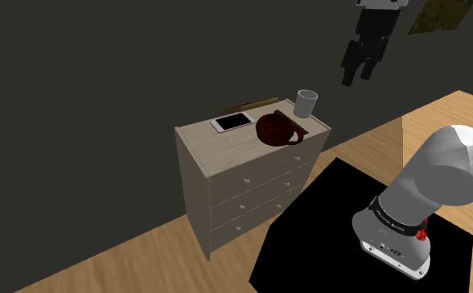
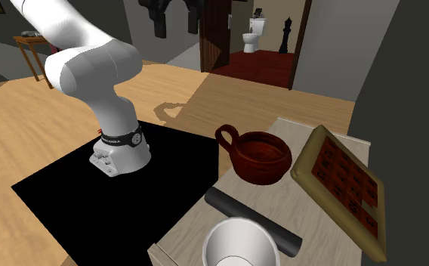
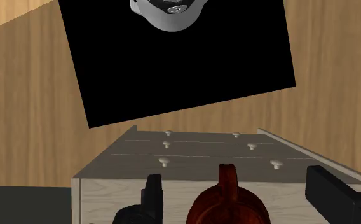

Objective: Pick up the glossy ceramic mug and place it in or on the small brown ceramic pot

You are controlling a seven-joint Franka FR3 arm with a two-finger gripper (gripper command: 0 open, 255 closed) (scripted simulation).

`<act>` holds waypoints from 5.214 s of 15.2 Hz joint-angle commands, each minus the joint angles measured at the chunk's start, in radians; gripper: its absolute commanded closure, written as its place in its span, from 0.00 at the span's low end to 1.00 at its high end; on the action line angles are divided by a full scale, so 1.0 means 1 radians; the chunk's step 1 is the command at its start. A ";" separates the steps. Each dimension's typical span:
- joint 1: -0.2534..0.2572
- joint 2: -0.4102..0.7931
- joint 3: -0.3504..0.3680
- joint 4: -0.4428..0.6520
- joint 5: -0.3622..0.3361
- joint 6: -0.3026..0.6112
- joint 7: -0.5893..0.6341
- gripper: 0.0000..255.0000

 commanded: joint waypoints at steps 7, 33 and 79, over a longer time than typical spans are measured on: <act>-0.021 0.131 -0.073 -0.036 -0.066 0.185 -0.083 0.00; -0.071 0.870 -0.281 0.188 -0.047 0.770 -0.388 0.00; -0.065 0.751 -0.275 0.368 -0.078 0.475 -0.377 1.00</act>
